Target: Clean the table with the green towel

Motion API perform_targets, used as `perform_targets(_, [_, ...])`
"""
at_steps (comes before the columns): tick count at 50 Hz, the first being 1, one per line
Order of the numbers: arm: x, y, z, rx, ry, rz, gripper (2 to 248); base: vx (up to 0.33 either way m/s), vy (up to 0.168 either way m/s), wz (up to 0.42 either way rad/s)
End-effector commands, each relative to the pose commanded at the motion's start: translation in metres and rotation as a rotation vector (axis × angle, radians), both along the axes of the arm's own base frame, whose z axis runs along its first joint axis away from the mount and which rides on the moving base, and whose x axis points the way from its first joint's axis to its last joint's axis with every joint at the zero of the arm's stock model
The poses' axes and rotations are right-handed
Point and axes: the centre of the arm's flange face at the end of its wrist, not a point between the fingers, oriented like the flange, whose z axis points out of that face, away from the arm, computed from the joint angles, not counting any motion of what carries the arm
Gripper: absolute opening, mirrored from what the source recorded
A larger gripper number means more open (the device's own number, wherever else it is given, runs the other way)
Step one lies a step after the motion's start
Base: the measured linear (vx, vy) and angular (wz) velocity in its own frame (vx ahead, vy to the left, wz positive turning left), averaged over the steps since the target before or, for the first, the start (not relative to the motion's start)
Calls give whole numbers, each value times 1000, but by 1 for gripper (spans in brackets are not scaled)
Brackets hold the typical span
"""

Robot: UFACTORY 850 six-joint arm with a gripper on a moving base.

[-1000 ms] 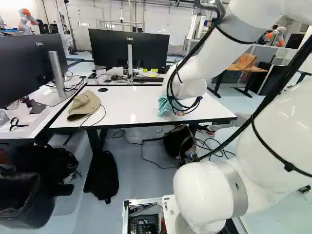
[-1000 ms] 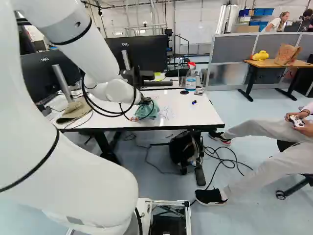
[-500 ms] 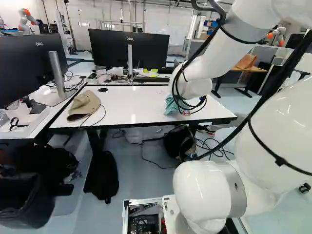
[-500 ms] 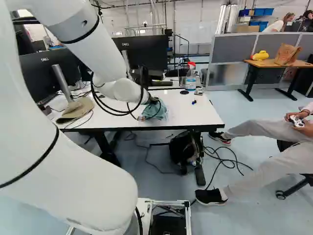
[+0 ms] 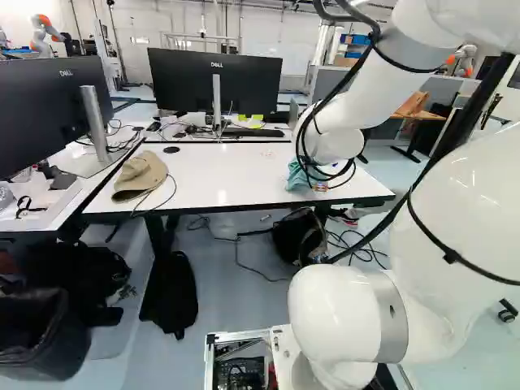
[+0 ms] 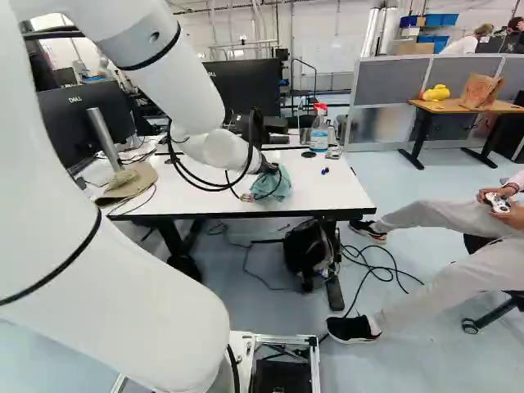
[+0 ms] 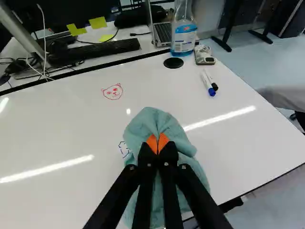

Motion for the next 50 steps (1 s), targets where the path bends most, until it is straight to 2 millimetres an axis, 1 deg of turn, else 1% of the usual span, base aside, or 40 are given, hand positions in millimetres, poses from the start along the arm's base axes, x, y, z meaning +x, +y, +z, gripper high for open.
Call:
perform_targets(10, [0, -14, 0, 0, 1, -34, 23, 0, 0, 0])
perform_targets(32, [0, -14, 0, 2, 5, -34, 23, 0, 0, 0])
perform_targets(50, [-3, -13, -4, 29, 55, -44, 23, 0, 0, 0])
